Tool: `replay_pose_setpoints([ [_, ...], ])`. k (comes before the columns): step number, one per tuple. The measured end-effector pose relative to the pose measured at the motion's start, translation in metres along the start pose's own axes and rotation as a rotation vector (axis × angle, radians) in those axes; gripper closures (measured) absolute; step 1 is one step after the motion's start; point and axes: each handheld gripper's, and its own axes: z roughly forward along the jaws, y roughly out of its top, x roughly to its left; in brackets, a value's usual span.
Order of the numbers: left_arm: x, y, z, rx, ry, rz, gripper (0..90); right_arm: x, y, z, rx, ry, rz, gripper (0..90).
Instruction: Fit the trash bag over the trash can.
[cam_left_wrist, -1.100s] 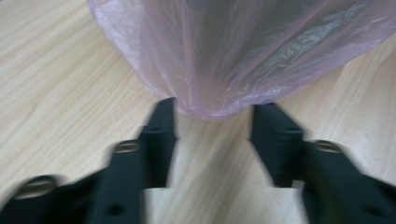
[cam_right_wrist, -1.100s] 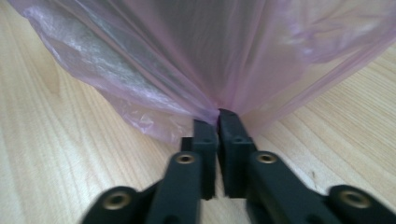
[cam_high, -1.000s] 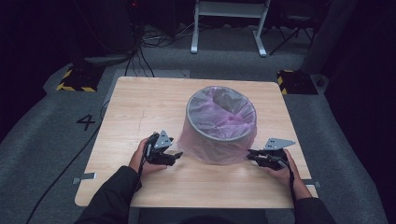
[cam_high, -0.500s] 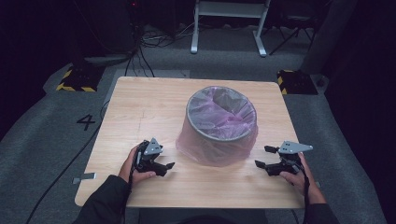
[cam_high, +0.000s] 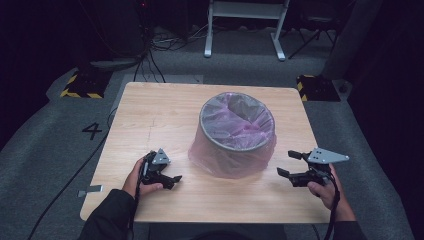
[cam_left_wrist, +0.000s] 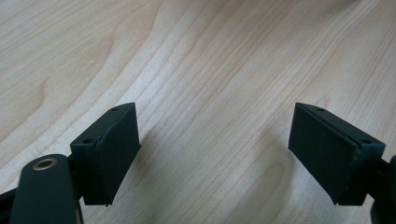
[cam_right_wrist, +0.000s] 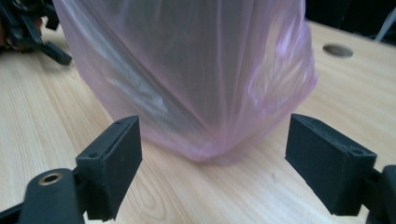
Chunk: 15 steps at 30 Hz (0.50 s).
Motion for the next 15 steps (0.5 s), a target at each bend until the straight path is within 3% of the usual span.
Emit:
replay_pose_setpoints([
  [13, 0.001, -0.004, 0.002, -0.027, 0.008, 0.007, 14.6, 0.003, 0.041, -0.007, -0.033, -0.016, -0.048, 18.9],
  [15, 0.001, -0.004, 0.002, -0.030, 0.012, 0.003, 14.2, 0.004, 0.049, -0.009, -0.031, -0.036, -0.055, 18.8],
])
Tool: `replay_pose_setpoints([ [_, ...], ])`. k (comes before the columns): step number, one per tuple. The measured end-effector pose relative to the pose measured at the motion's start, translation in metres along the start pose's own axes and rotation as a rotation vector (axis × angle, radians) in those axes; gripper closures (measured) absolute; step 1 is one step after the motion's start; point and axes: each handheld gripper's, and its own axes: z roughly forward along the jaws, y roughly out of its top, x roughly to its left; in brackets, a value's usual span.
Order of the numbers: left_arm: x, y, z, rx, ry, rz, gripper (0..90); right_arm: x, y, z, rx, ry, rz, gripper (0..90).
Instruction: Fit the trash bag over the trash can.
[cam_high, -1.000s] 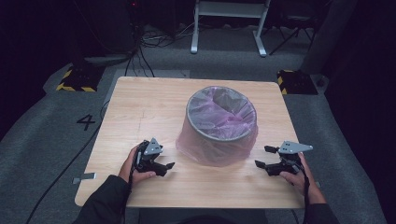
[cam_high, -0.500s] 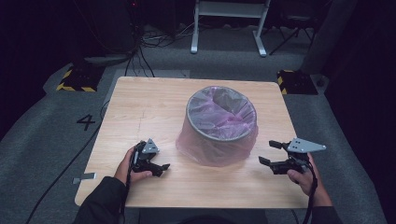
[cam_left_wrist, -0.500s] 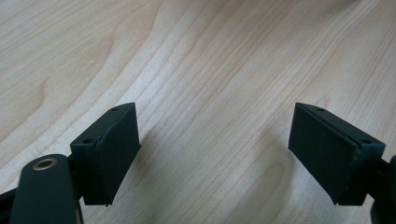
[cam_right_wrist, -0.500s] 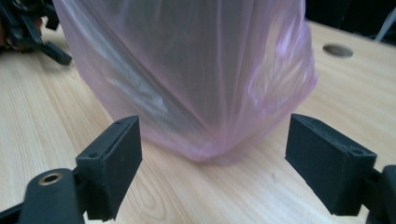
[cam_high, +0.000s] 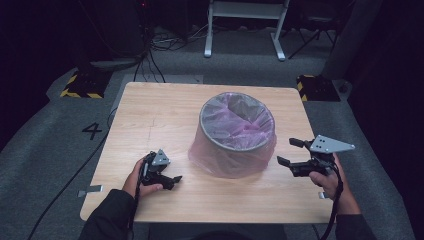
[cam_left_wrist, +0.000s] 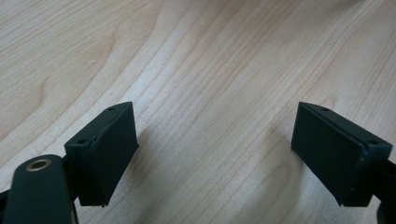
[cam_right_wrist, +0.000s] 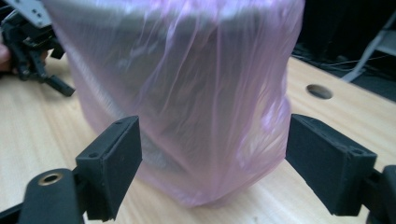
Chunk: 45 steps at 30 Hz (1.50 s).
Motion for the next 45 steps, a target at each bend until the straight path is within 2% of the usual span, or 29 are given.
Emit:
replay_pose_setpoints([
  [6, 0.001, -0.001, 0.001, -0.016, 0.001, -0.004, 12.6, -0.001, 0.021, -0.003, -0.018, -0.009, -0.020, 18.2],
  [16, 0.002, -0.001, 0.001, -0.006, 0.005, -0.005, 11.2, -0.006, 0.043, 0.002, -0.026, -0.029, -0.018, 18.2],
  [29, 0.002, 0.000, 0.002, -0.007, 0.007, -0.002, 10.7, -0.006, 0.066, 0.022, -0.005, -0.022, -0.046, 18.0],
  [34, 0.002, 0.000, 0.002, -0.007, 0.008, -0.001, 10.7, -0.005, 0.075, 0.028, -0.014, -0.019, -0.045, 16.8],
  [45, 0.002, 0.000, 0.002, -0.007, 0.007, -0.001, 10.5, 0.001, 0.094, 0.041, -0.007, -0.002, -0.084, 16.7],
])
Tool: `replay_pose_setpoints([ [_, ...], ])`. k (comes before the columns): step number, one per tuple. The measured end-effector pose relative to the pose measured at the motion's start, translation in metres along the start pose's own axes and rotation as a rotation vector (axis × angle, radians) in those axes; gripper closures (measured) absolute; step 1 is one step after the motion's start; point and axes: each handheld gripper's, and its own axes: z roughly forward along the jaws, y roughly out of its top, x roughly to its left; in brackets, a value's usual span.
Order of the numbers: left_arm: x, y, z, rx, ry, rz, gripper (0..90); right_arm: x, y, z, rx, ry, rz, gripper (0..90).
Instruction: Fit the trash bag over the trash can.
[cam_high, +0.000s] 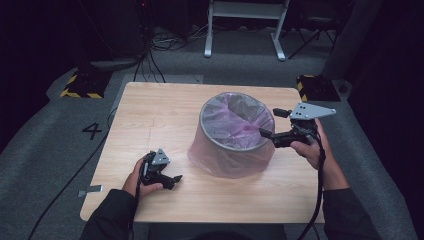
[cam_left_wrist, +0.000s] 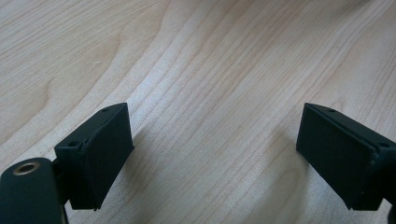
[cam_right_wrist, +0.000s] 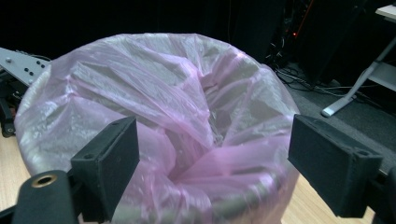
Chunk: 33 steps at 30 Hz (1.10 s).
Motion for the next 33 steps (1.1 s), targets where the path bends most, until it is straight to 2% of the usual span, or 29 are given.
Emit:
replay_pose_setpoints([
  [8, 0.000, 0.000, 0.000, 0.000, -0.001, -0.004, 10.5, -0.001, 0.012, 0.015, 0.021, 0.005, -0.012, 16.7],
  [17, 0.000, 0.000, 0.000, 0.000, -0.001, -0.003, 10.4, -0.001, 0.026, 0.038, 0.069, 0.006, -0.030, 16.7],
  [33, 0.000, 0.000, 0.000, -0.002, -0.004, -0.002, 10.3, 0.001, 0.041, 0.076, 0.234, 0.114, -0.082, 21.4],
])
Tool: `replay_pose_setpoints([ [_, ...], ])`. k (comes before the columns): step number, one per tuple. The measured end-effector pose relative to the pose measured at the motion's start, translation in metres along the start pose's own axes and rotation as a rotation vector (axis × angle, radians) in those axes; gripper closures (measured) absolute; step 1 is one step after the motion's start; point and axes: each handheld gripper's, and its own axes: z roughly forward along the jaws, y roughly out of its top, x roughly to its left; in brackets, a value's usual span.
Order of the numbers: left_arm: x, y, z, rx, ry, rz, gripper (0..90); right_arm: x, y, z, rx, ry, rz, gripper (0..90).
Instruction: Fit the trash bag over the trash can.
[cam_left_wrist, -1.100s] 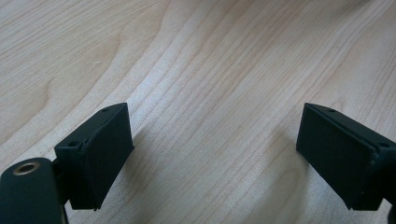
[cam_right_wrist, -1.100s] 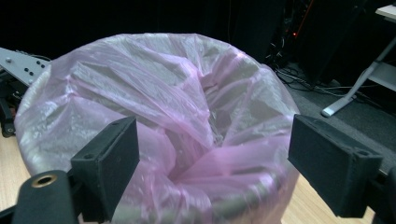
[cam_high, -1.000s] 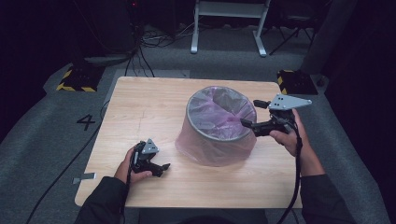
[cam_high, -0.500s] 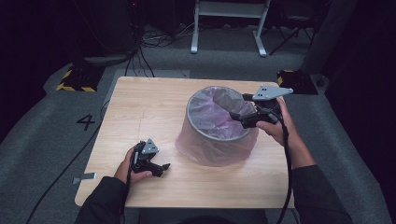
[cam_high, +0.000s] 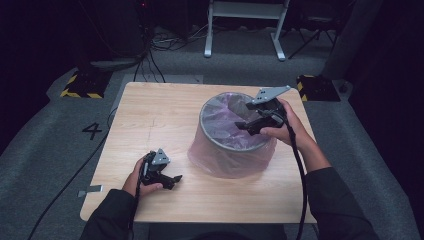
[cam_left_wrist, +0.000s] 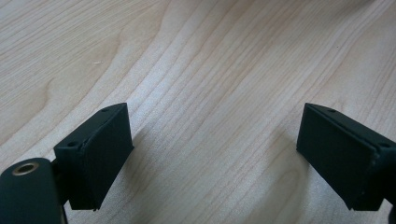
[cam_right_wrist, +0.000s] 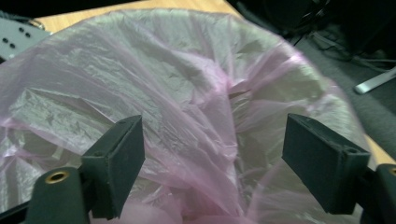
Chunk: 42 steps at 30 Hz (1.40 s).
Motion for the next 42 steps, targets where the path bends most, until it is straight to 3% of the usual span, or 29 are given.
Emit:
replay_pose_setpoints([
  [6, 0.000, 0.000, 0.000, 0.000, 0.000, 0.000, 10.3, 0.001, 0.007, 0.011, 0.118, 0.017, -0.040, 20.6],
  [12, 0.000, 0.000, 0.000, 0.001, -0.003, 0.000, 10.1, 0.004, 0.011, 0.023, 0.250, 0.032, -0.125, 20.9],
  [18, 0.000, 0.000, 0.000, 0.000, -0.003, 0.000, 10.1, 0.008, 0.015, 0.035, 0.391, 0.050, -0.170, 21.0],
  [23, 0.000, 0.000, 0.000, 0.000, -0.003, 0.000, 10.1, 0.009, 0.016, 0.041, 0.463, 0.054, -0.203, 20.7],
  [31, 0.000, 0.000, 0.000, 0.000, -0.003, 0.000, 10.1, 0.011, 0.017, 0.043, 0.499, 0.047, -0.216, 20.7],
  [42, 0.000, 0.000, 0.000, 0.000, -0.002, 0.000, 10.1, 0.012, 0.015, 0.037, 0.423, 0.015, -0.207, 21.2],
])
